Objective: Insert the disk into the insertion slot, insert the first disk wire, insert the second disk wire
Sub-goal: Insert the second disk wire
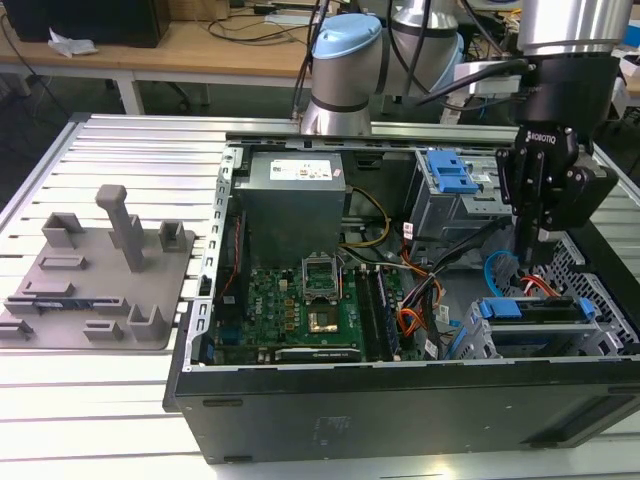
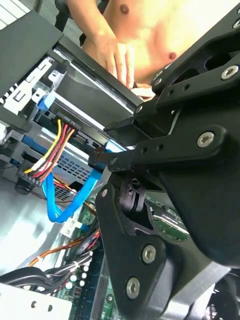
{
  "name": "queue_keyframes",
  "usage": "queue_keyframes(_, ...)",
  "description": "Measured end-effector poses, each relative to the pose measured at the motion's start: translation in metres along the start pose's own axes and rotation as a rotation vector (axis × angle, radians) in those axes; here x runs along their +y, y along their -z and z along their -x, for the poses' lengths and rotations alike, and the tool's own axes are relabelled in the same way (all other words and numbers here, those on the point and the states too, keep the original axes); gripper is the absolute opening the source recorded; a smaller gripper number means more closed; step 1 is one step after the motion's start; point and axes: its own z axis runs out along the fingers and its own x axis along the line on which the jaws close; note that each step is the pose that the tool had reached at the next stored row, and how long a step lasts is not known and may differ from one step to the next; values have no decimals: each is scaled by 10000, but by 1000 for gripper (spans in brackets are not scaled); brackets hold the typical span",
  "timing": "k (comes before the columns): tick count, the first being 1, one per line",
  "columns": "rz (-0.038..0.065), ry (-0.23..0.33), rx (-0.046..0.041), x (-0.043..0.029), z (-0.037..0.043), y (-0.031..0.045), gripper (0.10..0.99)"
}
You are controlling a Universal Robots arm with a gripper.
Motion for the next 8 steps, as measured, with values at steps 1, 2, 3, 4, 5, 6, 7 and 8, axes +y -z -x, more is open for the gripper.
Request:
queue_keyframes(1, -61, -29, 4, 5, 5, -8, 333)
queue_keyframes(2, -79, -42, 8, 13, 11, -13, 333)
queue_keyframes(3, -75, -55, 6, 26, 19, -16, 333)
queue_keyframes(4, -75, -54, 9, 25, 21, -15, 333)
queue_keyframes(5, -75, -54, 8, 25, 23, -14, 333)
queue_keyframes(6, -75, -54, 8, 25, 25, -14, 333)
queue_keyframes(7, -72, -55, 8, 32, 31, -10, 333)
queue_keyframes(8, -72, -55, 8, 47, 37, -8, 333)
